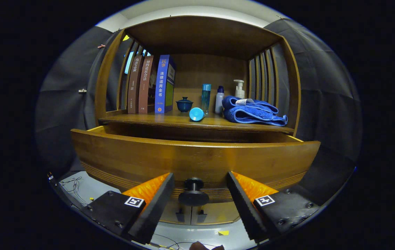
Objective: Pull open the drawer, take out the items inside it, and place them on the countertop above the cabinet.
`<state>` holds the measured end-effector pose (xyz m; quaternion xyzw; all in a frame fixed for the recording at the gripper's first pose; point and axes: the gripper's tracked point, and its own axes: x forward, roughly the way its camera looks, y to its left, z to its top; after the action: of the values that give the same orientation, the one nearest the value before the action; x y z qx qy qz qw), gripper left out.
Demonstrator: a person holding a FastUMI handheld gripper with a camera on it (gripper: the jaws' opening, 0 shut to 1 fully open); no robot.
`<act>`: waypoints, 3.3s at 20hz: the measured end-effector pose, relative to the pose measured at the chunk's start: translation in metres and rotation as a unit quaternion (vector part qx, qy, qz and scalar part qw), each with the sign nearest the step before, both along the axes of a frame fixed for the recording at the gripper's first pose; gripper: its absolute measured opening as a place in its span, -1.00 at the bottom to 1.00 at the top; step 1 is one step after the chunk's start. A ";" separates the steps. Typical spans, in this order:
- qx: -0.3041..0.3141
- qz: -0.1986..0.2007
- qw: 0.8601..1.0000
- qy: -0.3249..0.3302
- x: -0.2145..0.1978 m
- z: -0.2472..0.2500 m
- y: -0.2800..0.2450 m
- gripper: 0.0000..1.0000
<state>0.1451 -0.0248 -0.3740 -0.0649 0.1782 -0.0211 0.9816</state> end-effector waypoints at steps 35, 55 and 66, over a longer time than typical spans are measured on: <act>0.028 0.019 0.994 -0.106 0.013 0.192 0.032 0.98; 0.066 0.064 0.988 -0.127 -0.131 0.332 0.049 0.98; 0.062 0.057 0.987 -0.138 -0.134 0.333 0.042 0.99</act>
<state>0.0108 0.0176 -0.0408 -0.0105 0.0380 0.0376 0.9985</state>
